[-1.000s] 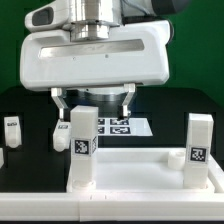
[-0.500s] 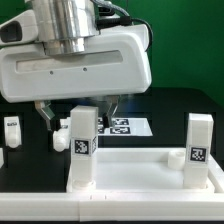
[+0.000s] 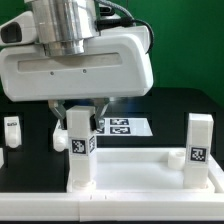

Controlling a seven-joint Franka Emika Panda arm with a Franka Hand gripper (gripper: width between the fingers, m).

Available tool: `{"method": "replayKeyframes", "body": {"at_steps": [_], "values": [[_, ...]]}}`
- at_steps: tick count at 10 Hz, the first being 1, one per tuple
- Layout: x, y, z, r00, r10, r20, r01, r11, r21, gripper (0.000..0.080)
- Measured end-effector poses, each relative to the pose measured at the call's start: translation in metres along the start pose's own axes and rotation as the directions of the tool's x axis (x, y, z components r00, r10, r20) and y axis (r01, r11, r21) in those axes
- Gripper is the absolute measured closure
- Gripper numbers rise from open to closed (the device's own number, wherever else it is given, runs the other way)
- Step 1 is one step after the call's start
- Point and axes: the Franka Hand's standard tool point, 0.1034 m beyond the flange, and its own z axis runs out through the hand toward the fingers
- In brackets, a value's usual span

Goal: Assemble desk

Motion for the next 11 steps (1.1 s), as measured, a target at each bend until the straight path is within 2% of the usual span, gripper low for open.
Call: {"method": "replayKeyframes", "body": {"at_steps": [3, 4, 5, 6, 9, 10, 11], "values": [[0.0017, -0.0015, 0.0010, 0.956, 0.293, -0.021, -0.293, 0.956, 0.007, 0.0515], [0.0013, -0.0037, 0.0016, 0.857, 0.514, -0.039, -0.514, 0.858, 0.022, 0.0515], [-0.0020, -0.0074, 0.0027, 0.719, 0.693, -0.056, -0.691, 0.721, 0.052, 0.0515], [-0.0024, -0.0082, 0.0026, 0.668, 0.743, -0.047, -0.740, 0.670, 0.063, 0.0515], [-0.0025, -0.0081, 0.0025, 0.708, 0.705, -0.050, -0.702, 0.710, 0.060, 0.0515], [-0.0013, -0.0086, 0.0025, 0.788, 0.612, -0.073, -0.610, 0.791, 0.052, 0.0515], [0.0008, -0.0075, 0.0025, 0.895, 0.437, -0.090, -0.435, 0.900, 0.037, 0.0337]]}}
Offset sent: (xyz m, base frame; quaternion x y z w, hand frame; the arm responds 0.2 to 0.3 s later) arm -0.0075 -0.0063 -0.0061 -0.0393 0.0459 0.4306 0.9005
